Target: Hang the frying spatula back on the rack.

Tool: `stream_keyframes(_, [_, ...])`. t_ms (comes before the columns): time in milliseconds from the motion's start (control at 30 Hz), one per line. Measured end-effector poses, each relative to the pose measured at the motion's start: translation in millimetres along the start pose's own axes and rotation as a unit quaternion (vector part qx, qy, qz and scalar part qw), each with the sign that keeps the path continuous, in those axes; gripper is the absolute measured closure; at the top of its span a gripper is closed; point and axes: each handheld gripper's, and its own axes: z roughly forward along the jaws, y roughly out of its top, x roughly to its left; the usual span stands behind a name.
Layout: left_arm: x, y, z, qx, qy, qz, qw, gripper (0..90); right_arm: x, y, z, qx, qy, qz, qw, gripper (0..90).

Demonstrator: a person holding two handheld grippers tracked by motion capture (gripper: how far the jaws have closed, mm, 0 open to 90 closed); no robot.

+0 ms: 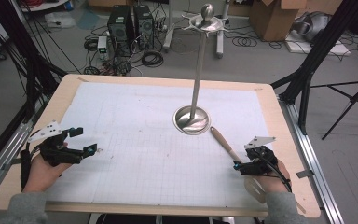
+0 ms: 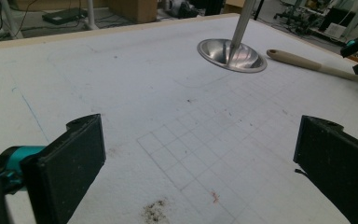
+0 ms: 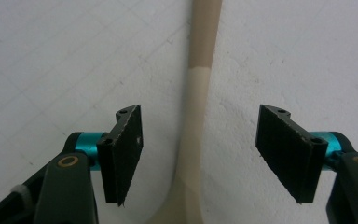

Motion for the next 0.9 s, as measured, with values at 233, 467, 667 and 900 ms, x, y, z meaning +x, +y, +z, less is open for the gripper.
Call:
stream_keyframes(233, [-0.4,-0.6,-0.9,0.002,0.000,-0.001,1.0000,2.5,-6.8,-7.2,5.5,0.008,0.007,0.008,0.9999,36.1])
stream_keyframes(467, [-0.5,-0.9,-0.3,0.001,0.002,-0.002,1.0000,2.5,-8.8,-8.8,6.4,0.018,0.022,0.024,0.9993,45.0])
stream_keyframes(667, [-0.3,-0.8,-0.4,0.001,0.001,-0.002,1.0000,2.5,-7.4,-9.1,8.4,0.035,0.028,0.026,0.9987,52.1])
stream_keyframes(900, [-0.4,-0.6,-0.3,0.004,0.001,0.001,1.0000,2.5,-8.3,-9.4,10.7,0.039,0.031,0.037,0.9981,60.9])
